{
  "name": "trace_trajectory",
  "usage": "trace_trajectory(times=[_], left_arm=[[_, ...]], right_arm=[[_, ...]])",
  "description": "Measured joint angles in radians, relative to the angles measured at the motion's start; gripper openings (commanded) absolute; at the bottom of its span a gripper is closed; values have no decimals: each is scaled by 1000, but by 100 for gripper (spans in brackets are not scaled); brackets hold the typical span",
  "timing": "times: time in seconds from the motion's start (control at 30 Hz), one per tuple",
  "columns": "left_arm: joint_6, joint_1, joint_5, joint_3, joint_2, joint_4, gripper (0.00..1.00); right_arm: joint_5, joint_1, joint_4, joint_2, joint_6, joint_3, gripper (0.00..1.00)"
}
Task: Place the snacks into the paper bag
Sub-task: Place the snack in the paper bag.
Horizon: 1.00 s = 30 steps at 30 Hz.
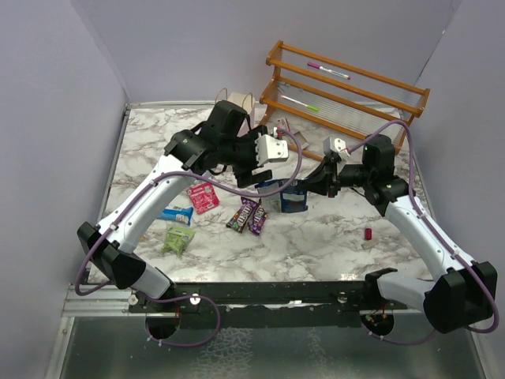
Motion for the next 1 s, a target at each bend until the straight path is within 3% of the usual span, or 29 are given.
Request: trace_trajectory(times=[0.33, 0.6, 0.77, 0.9, 0.93, 1.0], left_arm=[[28, -35, -18, 98, -51, -76, 80], [11, -52, 13, -33, -51, -50, 68], [-10, -52, 27, -95, -39, -15, 42], [-39, -52, 62, -134, -39, 40, 5], [-54, -52, 69, -147, -40, 61, 0], [-70, -52, 79, -169, -43, 88, 0]], right_arm=[[28, 0, 1, 0, 1, 0, 1], [27, 0, 8, -1, 8, -5, 1], [27, 0, 8, -6, 10, -7, 1], [27, 0, 9, -6, 10, -8, 2], [27, 0, 10, -6, 10, -8, 3], [29, 0, 11, -7, 10, -11, 6]])
